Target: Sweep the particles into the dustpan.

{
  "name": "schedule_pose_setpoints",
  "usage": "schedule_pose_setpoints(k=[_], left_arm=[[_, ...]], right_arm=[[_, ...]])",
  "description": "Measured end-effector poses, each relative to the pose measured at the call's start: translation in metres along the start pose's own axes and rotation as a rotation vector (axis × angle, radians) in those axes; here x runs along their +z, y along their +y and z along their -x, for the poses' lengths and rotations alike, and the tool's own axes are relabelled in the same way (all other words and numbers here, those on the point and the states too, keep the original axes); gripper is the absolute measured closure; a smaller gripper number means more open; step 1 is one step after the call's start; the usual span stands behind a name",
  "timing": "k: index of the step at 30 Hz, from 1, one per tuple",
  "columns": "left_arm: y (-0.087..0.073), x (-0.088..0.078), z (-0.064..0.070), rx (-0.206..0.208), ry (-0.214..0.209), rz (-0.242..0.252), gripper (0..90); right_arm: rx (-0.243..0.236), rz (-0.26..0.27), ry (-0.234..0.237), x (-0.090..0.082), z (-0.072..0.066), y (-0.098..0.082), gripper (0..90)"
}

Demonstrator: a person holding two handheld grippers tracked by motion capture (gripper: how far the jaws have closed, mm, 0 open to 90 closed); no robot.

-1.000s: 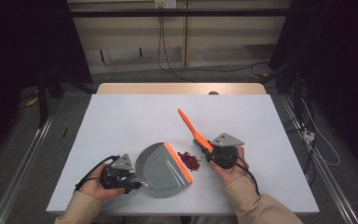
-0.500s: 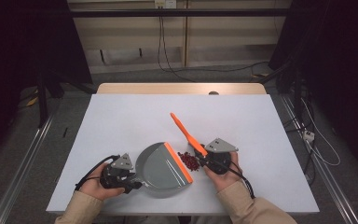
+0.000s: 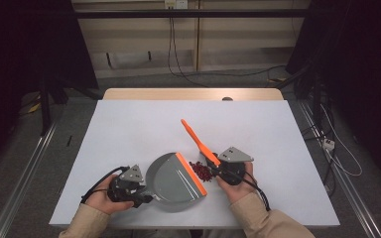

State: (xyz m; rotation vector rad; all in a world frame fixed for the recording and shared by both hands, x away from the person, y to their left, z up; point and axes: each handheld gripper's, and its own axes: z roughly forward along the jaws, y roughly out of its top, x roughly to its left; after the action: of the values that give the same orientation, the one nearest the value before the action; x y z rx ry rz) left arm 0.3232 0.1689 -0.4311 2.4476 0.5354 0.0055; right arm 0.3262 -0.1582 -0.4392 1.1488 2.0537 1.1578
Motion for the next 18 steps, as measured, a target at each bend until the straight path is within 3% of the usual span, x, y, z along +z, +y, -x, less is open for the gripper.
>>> schedule_pose_setpoints(k=[8,18], left_arm=[[0.004,0.004,0.003,-0.004,-0.013,-0.001,63.2],[0.007,0.006,0.004,0.002,-0.022,-0.008,63.2]], right_arm=[[0.016,0.0,0.007,0.0,-0.003,-0.001,69.7],[0.046,0.014,0.027,0.001,-0.018,-0.001,69.7]])
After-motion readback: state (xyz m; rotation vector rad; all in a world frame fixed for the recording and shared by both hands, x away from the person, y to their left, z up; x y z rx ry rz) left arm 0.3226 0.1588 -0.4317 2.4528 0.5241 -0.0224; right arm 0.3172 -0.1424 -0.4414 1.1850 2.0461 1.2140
